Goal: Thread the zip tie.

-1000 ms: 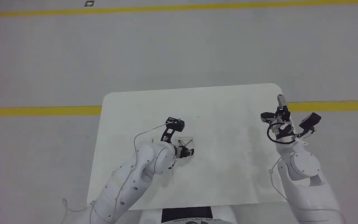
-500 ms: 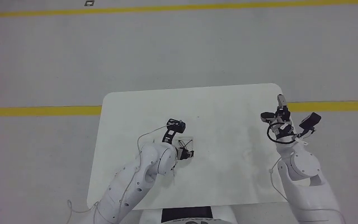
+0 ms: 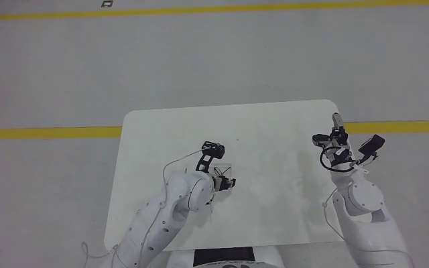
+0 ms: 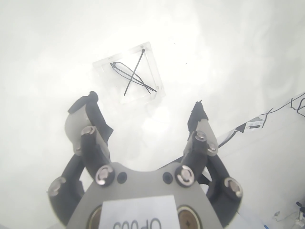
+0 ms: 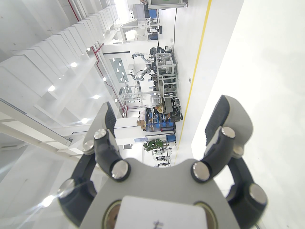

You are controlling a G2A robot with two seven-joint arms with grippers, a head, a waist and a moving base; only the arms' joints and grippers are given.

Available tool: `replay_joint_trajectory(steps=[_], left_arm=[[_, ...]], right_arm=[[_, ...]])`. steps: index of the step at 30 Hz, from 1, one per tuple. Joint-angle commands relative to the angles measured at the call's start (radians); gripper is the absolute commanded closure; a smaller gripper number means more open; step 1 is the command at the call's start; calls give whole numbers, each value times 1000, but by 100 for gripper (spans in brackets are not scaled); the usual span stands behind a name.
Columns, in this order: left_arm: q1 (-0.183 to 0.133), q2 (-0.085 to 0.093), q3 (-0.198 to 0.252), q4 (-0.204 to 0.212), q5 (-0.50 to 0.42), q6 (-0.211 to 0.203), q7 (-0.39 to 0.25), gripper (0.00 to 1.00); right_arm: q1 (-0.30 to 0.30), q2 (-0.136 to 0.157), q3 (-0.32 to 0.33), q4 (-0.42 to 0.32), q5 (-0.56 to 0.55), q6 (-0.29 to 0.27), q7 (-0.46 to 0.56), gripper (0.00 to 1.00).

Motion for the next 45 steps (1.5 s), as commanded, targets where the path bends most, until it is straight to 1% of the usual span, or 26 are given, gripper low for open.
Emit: replay_joint_trajectory(steps=[1,2,5,7,12,16,21,23,26,29,34,42,45], left_arm=[[-3,-2,1,6,0,0,0,76],[-4,-3,2,9,1,0,0,79],[-10,-6,5,23,1,0,2,78],[-16,-9,8,37,-5,0,3,80],[-36,-13,25,71,-7,0,8,76],[-50,-16,34,99,-10,0,15,76],[-68,-20,42,144,-24,0,28,76],[-77,-22,46,163,-30,0,32,80],[-92,-26,54,194,-38,0,42,83],[-105,-30,59,220,-49,0,51,81],[-122,-35,63,256,-70,0,74,81],[-161,-45,84,313,-113,-5,99,86],[-178,-50,97,337,-124,-3,107,85]], right_arm=[[0,0,0,0,0,0,0,0],[0,0,0,0,0,0,0,0],[0,0,0,0,0,0,0,0],[0,0,0,0,0,0,0,0],[0,0,0,0,0,0,0,0],[0,0,0,0,0,0,0,0],[0,0,0,0,0,0,0,0],[0,0,0,0,0,0,0,0],[0,0,0,0,0,0,0,0],[0,0,0,0,0,0,0,0],[0,0,0,0,0,0,0,0],[0,0,0,0,0,0,0,0],[0,0,0,0,0,0,0,0]])
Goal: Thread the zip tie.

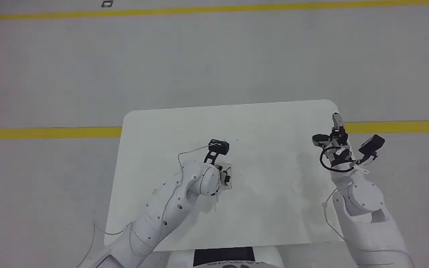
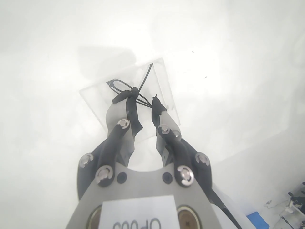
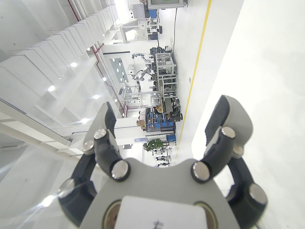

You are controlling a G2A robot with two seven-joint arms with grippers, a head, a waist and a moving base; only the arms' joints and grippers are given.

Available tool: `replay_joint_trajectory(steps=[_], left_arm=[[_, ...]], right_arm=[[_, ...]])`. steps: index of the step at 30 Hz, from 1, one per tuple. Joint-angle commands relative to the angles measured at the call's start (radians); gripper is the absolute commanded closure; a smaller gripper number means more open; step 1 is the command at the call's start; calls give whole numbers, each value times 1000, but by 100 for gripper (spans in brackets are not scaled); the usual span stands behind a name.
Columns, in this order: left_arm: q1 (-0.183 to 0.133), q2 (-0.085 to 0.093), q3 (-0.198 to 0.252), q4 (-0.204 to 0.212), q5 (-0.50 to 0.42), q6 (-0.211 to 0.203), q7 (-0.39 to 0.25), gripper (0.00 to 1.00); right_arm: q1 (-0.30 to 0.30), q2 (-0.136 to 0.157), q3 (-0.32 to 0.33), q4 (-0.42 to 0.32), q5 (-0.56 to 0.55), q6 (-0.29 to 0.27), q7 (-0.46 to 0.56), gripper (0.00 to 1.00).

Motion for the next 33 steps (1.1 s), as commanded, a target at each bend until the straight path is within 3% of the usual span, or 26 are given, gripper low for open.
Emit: replay_joint_trajectory(steps=[1,10,24,27,31,33], left_arm=[[-10,-3,9,16,-6,3,5,84],[-47,-19,38,85,-9,4,20,84],[-58,-40,39,126,7,4,22,84],[-58,-44,38,129,13,4,20,87],[-57,-48,36,131,18,4,18,100],[-56,-49,35,132,21,4,18,100]], right_arm=[[0,0,0,0,0,0,0,0],[0,0,0,0,0,0,0,0],[0,0,0,0,0,0,0,0],[0,0,0,0,0,0,0,0],[0,0,0,0,0,0,0,0],[0,0,0,0,0,0,0,0]])
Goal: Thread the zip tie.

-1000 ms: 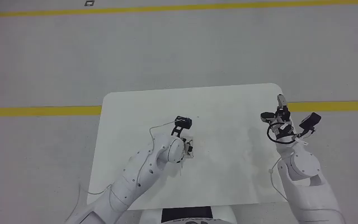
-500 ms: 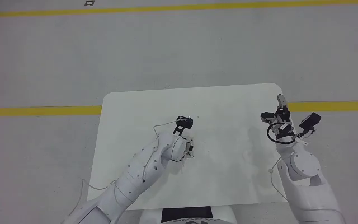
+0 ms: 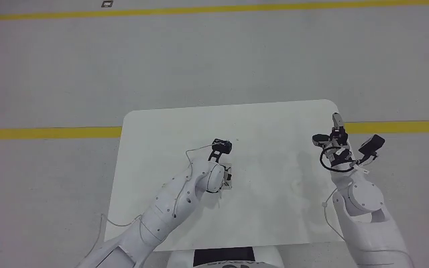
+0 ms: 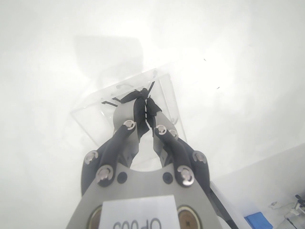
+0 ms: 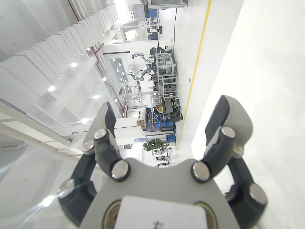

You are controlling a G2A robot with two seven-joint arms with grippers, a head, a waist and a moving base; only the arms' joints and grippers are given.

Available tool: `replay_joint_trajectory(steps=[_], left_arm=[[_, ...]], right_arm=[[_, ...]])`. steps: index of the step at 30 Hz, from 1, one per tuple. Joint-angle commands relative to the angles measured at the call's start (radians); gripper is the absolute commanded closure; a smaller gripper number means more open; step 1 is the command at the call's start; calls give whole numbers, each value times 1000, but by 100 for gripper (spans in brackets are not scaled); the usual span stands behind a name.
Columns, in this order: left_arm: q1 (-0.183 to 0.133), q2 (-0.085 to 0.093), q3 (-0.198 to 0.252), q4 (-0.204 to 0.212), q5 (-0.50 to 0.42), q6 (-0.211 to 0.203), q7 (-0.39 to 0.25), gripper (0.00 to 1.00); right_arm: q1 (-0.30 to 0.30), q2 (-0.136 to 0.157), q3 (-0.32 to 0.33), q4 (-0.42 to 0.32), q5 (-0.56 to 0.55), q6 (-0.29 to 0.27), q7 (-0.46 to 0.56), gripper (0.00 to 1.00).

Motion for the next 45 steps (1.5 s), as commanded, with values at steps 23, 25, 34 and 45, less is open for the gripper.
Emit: replay_joint_trajectory(steps=[23,25,34,45], left_arm=[[135,36,-94,-274,111,-26,-115,100],[156,45,-113,-313,118,-42,-130,100],[271,85,-242,-485,79,-142,-156,100],[313,104,-300,-542,19,-208,-160,100]], right_arm=[[0,0,0,0,0,0,0,0],[0,0,0,0,0,0,0,0],[0,0,0,0,0,0,0,0],[0,0,0,0,0,0,0,0]])
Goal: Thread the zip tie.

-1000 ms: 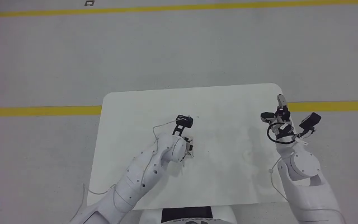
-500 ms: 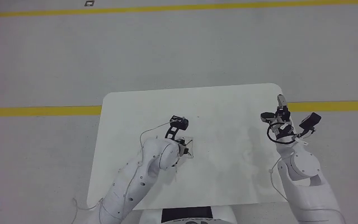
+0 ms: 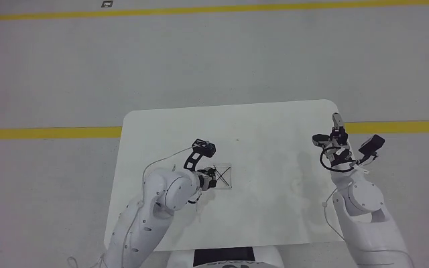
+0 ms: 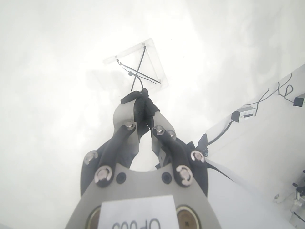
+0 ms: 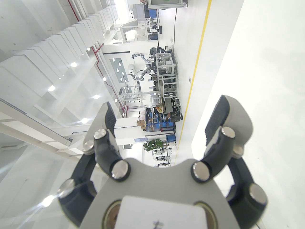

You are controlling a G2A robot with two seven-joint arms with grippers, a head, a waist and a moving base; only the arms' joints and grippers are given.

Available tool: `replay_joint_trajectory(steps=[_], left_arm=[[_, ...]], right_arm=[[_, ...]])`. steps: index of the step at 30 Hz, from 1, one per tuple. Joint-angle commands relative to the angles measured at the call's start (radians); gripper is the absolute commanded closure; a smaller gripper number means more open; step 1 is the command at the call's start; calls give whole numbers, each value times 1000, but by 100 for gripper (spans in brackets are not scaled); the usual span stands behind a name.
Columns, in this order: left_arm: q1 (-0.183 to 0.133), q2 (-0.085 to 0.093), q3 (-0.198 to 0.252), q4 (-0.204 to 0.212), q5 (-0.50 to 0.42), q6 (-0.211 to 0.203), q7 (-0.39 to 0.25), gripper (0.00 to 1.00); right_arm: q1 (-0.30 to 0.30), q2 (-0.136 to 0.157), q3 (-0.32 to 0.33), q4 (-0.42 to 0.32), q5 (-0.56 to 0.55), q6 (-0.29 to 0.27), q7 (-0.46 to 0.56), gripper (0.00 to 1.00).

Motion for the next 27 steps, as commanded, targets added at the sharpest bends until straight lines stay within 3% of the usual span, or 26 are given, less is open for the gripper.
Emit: replay_joint_trajectory(steps=[1,6,11,18,23,27], left_arm=[[0,0,0,0,0,0,0,100],[1,0,1,3,-6,0,6,100],[-9,5,-41,58,-137,-52,45,100],[-19,28,-146,118,-354,-229,30,100],[-31,45,-206,209,-542,-376,18,100],[-62,56,-213,292,-698,-473,-28,100]], right_arm=[[0,0,0,0,0,0,0,0],[0,0,0,0,0,0,0,0],[0,0,0,0,0,0,0,0],[0,0,0,0,0,0,0,0],[0,0,0,0,0,0,0,0],[0,0,0,0,0,0,0,0]])
